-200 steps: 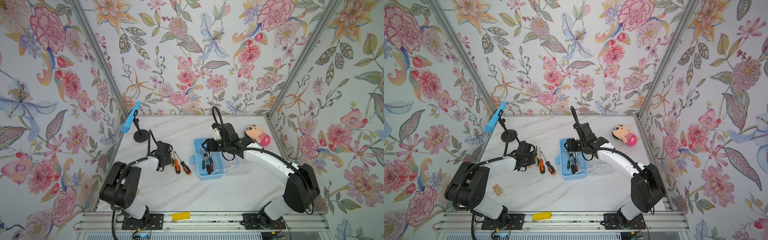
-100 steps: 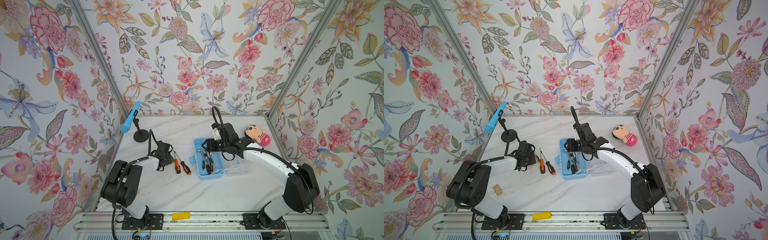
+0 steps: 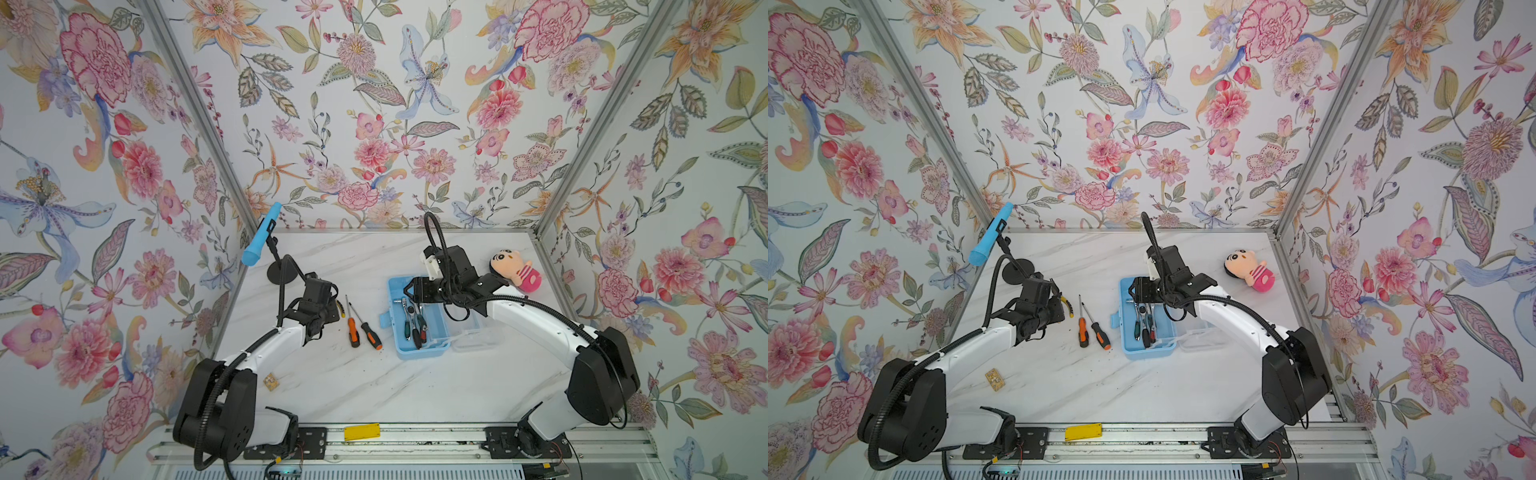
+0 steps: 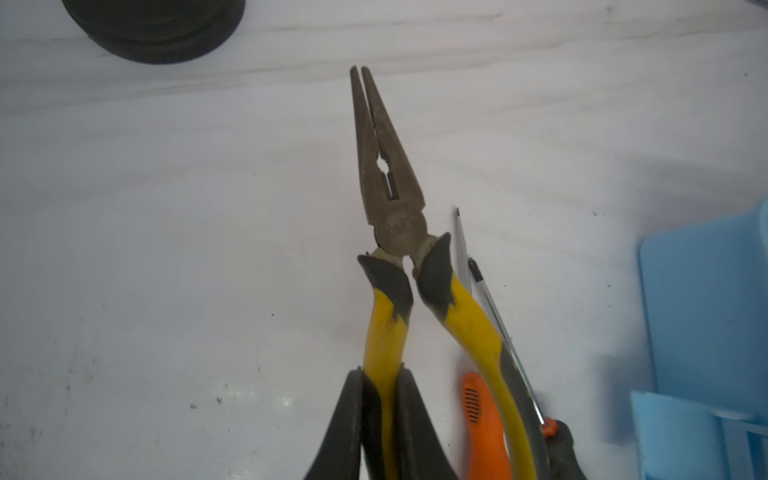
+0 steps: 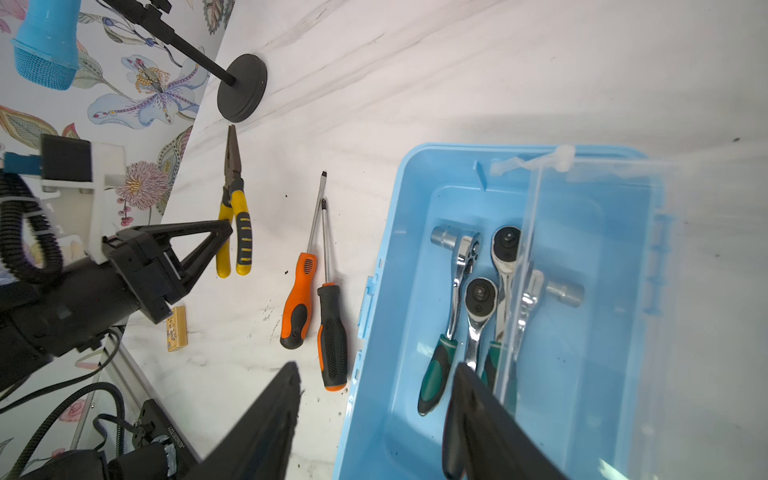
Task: Pack the tool kit
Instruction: 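Close the left gripper on the pliers' handles and lift them, then carry the yellow-handled pliers into the blue box and open the left gripper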
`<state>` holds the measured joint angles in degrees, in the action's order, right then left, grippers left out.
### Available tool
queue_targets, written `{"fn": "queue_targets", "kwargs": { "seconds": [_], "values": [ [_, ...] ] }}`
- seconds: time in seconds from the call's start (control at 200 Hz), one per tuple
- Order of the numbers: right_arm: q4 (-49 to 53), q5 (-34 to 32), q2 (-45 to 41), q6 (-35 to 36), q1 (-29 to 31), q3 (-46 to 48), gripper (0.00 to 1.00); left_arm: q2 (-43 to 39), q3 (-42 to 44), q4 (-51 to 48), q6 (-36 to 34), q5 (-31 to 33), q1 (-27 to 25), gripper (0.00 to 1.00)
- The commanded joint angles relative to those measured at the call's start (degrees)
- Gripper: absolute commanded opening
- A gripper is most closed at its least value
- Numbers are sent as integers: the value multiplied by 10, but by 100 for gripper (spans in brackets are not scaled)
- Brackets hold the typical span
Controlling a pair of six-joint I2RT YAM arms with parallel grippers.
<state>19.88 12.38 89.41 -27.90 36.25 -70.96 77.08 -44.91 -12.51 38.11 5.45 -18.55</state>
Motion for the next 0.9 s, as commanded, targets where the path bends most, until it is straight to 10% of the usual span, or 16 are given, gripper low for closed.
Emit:
{"fn": "queue_targets", "kwargs": {
  "seconds": [0.0, 0.28, 0.896],
  "values": [
    [5, -15, -37, -7, -11, -3, 60, -15, -72, -30, 8, 19, -48, 0],
    [6, -27, -115, -20, -68, 40, 60, 85, -232, -15, 57, 17, -211, 0],
    [5, -13, -204, -29, -115, 117, 61, 310, -385, 36, 147, -69, -338, 0]
  ]
}}
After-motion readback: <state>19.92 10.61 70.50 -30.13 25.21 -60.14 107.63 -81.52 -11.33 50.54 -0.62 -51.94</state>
